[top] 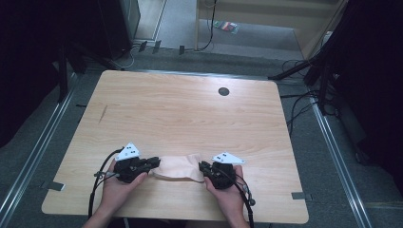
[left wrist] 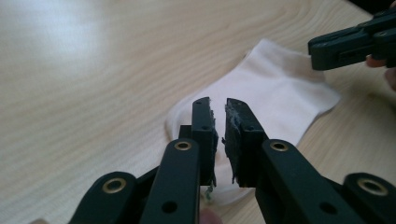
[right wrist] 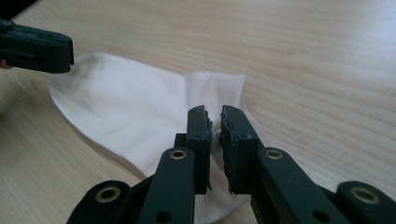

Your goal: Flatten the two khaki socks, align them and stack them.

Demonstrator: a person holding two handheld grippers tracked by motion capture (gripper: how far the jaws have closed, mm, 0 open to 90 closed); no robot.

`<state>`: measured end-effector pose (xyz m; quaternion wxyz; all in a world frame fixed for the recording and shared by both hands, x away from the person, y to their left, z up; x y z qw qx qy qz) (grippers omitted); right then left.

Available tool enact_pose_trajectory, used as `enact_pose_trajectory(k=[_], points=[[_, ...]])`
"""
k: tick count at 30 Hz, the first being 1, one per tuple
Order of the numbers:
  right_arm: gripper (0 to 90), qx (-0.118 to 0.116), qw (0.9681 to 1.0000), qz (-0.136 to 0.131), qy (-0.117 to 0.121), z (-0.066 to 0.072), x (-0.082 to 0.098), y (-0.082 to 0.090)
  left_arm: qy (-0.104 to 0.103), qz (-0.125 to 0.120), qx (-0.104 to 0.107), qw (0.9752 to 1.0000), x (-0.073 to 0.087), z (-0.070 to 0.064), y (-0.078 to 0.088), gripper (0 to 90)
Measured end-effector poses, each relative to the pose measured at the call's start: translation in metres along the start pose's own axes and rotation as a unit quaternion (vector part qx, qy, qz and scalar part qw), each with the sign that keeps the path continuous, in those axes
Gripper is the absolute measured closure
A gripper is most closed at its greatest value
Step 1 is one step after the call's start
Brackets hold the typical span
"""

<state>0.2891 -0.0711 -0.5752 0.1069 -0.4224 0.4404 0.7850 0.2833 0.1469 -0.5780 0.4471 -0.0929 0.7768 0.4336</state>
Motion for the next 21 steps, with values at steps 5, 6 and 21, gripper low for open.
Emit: enact_pose_trajectory(k=[5, 6, 21], points=[[84.7, 0.043, 0.9986, 0.030, -0.005, -0.016, 0.006, -0.004, -0.015, 0.023, 0.001, 0.9996, 0.014, 0.003, -0.005, 68.3], [84.5, 0.046, 0.9984, 0.032, -0.013, -0.021, 0.007, -0.004, -0.013, 0.024, 0.004, 0.9996, 0.014, 0.003, -0.005, 66.9], [83.4, 0.017, 0.9996, 0.003, 0.021, -0.001, 0.000, -0.002, -0.025, 0.007, 0.006, 0.9996, 0.017, 0.011, 0.006, 53.4]])
Point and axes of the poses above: each handheld gripper's, and its own axes: y roughly backward along the jaws, x roughly out of its underside, z roughly to its left, the point moved 7 cm from there along -y, roughly forward along the jaws, and after that the axes turned 2 degrees about -x, right-handed, at the moved point
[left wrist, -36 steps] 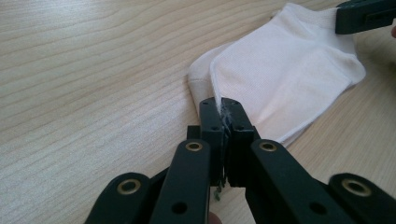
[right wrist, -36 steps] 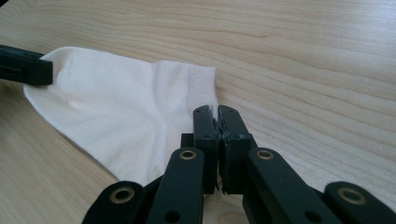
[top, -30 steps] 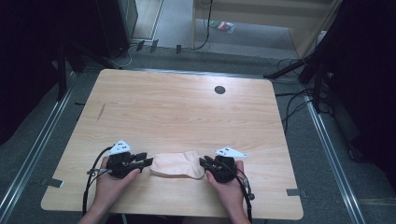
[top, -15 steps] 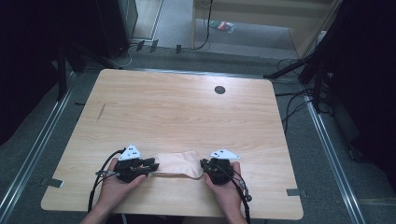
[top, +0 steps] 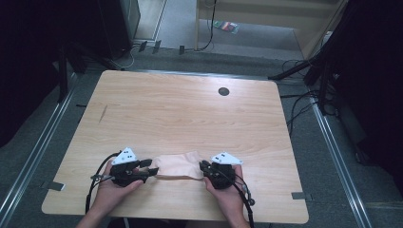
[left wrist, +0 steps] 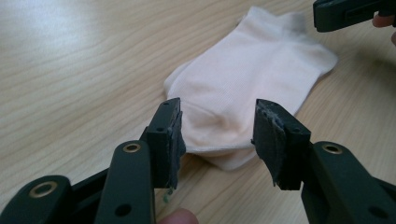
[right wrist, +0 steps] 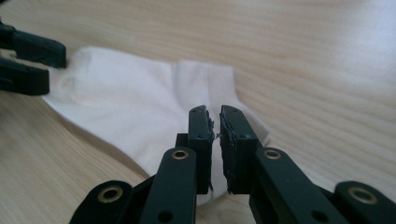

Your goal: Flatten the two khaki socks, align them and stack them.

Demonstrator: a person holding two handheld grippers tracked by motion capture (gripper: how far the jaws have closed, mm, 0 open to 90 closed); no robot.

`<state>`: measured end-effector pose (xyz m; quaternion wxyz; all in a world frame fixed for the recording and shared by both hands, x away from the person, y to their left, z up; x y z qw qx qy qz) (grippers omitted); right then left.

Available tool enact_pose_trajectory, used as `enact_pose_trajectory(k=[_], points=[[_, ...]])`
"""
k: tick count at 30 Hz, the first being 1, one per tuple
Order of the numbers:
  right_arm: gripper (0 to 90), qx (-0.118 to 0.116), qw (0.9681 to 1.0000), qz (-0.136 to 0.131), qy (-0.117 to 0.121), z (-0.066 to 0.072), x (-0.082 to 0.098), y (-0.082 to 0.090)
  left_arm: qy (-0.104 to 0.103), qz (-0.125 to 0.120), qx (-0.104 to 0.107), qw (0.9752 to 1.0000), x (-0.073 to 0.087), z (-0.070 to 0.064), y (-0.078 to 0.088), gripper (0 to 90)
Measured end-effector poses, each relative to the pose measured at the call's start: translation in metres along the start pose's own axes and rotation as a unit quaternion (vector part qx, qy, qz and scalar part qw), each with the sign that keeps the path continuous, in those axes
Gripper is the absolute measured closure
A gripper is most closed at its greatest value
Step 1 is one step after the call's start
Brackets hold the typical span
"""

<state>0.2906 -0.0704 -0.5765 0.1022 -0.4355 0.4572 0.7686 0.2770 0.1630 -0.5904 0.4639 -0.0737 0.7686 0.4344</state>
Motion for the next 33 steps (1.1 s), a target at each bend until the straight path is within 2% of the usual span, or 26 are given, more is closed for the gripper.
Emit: enact_pose_trajectory(k=[3, 8, 11, 14, 15, 18, 20, 21, 22, 24, 27, 31, 33], points=[[83.8, 0.003, 0.9999, 0.013, -0.006, -0.002, 0.004, -0.006, -0.003, 0.014, -0.014, 0.9998, 0.004, 0.003, -0.004, 53.5], [83.9, 0.009, 0.9996, 0.025, -0.010, -0.009, 0.009, -0.010, -0.016, 0.013, -0.022, 0.9995, 0.004, 0.002, -0.005, 52.7], [74.9, 0.009, 0.9997, 0.016, -0.019, -0.011, 0.007, -0.008, -0.011, 0.007, -0.025, 0.9996, 0.003, 0.003, -0.004, 44.6], [64.4, -0.015, 0.9994, -0.007, -0.032, -0.010, 0.003, -0.003, 0.008, -0.039, -0.019, 0.9990, -0.004, 0.008, 0.004, 36.3], [61.2, -0.018, 0.9993, -0.015, -0.030, -0.011, 0.001, -0.002, 0.018, -0.056, -0.022, 0.9980, -0.006, 0.011, 0.008, 34.5], [45.8, -0.012, 0.9986, -0.049, -0.013, -0.018, -0.005, 0.004, 0.034, -0.075, -0.026, 0.9963, -0.009, 0.016, 0.015, 24.9], [38.1, -0.017, 0.9971, -0.074, -0.011, -0.024, -0.009, 0.009, 0.038, -0.077, -0.036, 0.9956, -0.010, 0.019, 0.018, 17.5], [35.1, -0.018, 0.9965, -0.080, -0.015, -0.026, -0.010, 0.011, 0.039, -0.080, -0.037, 0.9953, -0.011, 0.020, 0.020, 16.8], [31.2, -0.018, 0.9963, -0.082, -0.020, -0.029, -0.011, 0.013, 0.042, -0.082, -0.040, 0.9949, -0.011, 0.021, 0.022, 15.6], [24.6, -0.009, 0.9962, -0.082, -0.030, -0.035, -0.013, 0.018, 0.046, -0.085, -0.059, 0.9935, -0.012, 0.025, 0.024, 13.5], [16.8, 0.001, 0.9964, -0.081, -0.025, -0.042, -0.014, 0.023, 0.046, -0.080, -0.088, 0.9919, -0.010, 0.030, 0.026, 13.5], [13.7, 0.004, 0.9962, -0.082, -0.031, -0.049, -0.014, 0.029, 0.053, -0.081, -0.089, 0.9913, -0.007, 0.036, 0.033, 13.5], [13.4, 0.015, 0.9962, -0.081, -0.027, -0.054, -0.013, 0.032, 0.054, -0.085, -0.090, 0.9909, -0.005, 0.039, 0.037, 13.5]])
Point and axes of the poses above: each handheld gripper's, and its own axes: y roughly backward along the jaws, x roughly out of its underside, z roughly to its left, the point moved 7 cm from there along -y, roughly forward along the jaws, and after that the axes turned 2 degrees about -x, right-handed, at the moved point
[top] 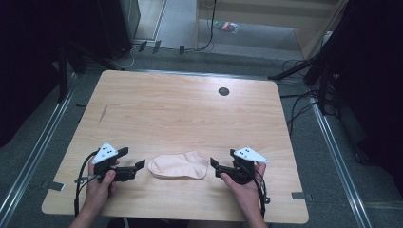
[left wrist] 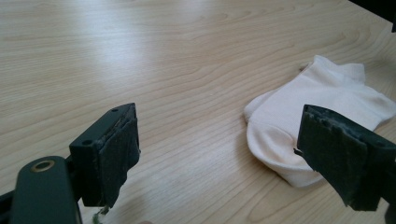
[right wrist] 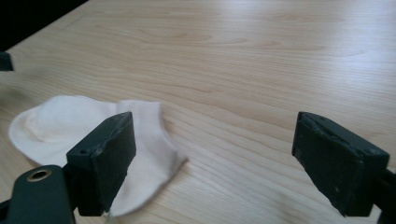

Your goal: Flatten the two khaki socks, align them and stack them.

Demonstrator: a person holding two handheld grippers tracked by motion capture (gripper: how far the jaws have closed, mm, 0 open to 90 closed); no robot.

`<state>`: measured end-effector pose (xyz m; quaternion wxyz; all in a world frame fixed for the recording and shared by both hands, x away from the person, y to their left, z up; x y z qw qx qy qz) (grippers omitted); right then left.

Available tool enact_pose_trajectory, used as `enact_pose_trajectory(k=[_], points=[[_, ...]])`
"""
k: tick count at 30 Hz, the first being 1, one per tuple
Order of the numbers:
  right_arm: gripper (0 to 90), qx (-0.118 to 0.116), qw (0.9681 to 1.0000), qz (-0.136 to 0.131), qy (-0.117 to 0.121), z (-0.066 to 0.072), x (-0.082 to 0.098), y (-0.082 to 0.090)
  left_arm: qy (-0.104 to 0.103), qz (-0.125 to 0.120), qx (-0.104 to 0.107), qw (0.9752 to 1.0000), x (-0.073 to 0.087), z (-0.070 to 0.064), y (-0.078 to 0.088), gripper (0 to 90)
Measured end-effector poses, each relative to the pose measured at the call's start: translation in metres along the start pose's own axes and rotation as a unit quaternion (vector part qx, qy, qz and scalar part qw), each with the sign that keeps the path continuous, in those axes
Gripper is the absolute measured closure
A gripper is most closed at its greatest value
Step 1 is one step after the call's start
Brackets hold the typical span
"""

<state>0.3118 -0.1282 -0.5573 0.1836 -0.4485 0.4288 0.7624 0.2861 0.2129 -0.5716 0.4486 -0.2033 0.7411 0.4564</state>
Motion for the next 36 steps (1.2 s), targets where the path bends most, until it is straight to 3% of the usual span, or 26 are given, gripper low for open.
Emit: enact_pose_trajectory(k=[12, 16, 36], points=[[13.3, 0.034, 0.9992, -0.011, -0.020, -0.033, 0.003, 0.022, 0.010, 0.006, -0.038, 0.9992, 0.014, 0.033, 0.021, 13.6], [13.3, 0.041, 0.9989, -0.016, -0.015, -0.044, 0.006, 0.029, 0.010, 0.011, -0.050, 0.9987, 0.020, 0.040, 0.027, 13.6], [13.3, 0.096, 0.9944, -0.001, -0.043, -0.103, 0.043, 0.073, 0.022, 0.012, -0.101, 0.9946, 0.034, 0.077, 0.057, 13.6]])
Point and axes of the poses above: each handheld gripper's, and its own axes: y roughly backward along the jaws, x roughly out of its underside, z roughly to its left, the point moved 7 cm from there along -y, roughly forward along the jaws, and after that the axes turned 2 degrees about -x, right-handed, at the moved point
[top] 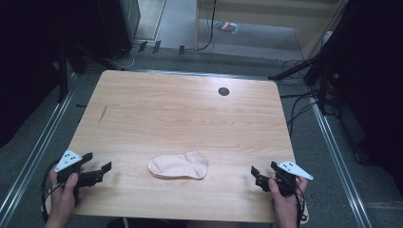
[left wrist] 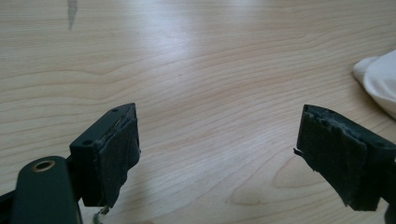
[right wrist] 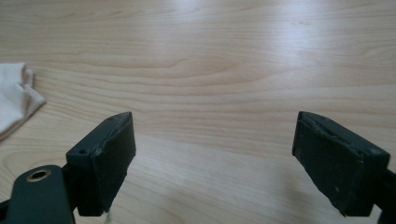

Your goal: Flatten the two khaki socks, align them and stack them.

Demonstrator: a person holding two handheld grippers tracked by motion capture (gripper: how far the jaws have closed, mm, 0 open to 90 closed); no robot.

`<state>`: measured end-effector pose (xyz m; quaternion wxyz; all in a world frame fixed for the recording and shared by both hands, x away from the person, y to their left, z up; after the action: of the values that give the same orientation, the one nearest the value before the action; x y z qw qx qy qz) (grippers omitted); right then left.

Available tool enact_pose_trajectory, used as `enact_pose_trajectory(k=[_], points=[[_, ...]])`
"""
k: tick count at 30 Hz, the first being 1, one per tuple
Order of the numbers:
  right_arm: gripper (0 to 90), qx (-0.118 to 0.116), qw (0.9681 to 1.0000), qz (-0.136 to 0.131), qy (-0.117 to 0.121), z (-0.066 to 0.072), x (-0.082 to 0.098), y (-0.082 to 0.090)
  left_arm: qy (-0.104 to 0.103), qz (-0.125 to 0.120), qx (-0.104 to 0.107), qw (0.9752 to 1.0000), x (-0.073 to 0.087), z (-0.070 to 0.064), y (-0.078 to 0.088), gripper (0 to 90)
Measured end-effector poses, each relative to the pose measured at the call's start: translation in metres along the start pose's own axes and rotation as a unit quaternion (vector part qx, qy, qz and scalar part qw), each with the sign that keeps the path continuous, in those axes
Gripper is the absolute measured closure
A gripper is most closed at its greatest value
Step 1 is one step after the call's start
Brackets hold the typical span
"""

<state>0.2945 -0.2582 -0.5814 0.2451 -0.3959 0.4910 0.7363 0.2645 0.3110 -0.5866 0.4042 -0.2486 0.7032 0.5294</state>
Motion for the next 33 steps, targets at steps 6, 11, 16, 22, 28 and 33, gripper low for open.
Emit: enact_pose_trajectory(k=[6, 11, 16, 22, 28, 33], points=[[13.3, 0.017, 0.9998, -0.002, -0.008, -0.018, 0.007, 0.012, 0.013, -0.002, -0.011, 0.9999, 0.004, 0.014, 0.008, 13.6], [13.3, 0.027, 0.9995, -0.005, -0.014, -0.028, 0.011, 0.022, 0.016, -0.002, -0.024, 0.9996, 0.008, 0.023, 0.015, 13.6], [13.4, 0.040, 0.9990, -0.011, -0.018, -0.037, 0.014, 0.030, 0.027, -0.009, -0.029, 0.9992, 0.010, 0.031, 0.023, 13.6], [13.4, 0.041, 0.9988, -0.015, -0.024, -0.043, 0.017, 0.037, 0.031, -0.011, -0.040, 0.9987, 0.015, 0.037, 0.027, 13.6], [13.6, 0.037, 0.9988, -0.016, -0.029, -0.046, 0.019, 0.040, 0.033, -0.008, -0.050, 0.9982, 0.014, 0.038, 0.022, 13.6], [13.7, 0.036, 0.9989, -0.011, -0.028, -0.046, 0.018, 0.037, 0.036, -0.007, -0.046, 0.9983, 0.012, 0.038, 0.019, 13.6]])
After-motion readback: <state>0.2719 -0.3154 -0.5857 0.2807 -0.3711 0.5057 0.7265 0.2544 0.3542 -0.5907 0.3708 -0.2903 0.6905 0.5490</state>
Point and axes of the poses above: each handheld gripper's, and its own axes: y roughly backward along the jaws, x roughly out of its underside, z roughly to its left, the point moved 7 cm from there along -y, roughly forward along the jaws, and after that the axes turned 2 degrees about -x, right-handed, at the moved point
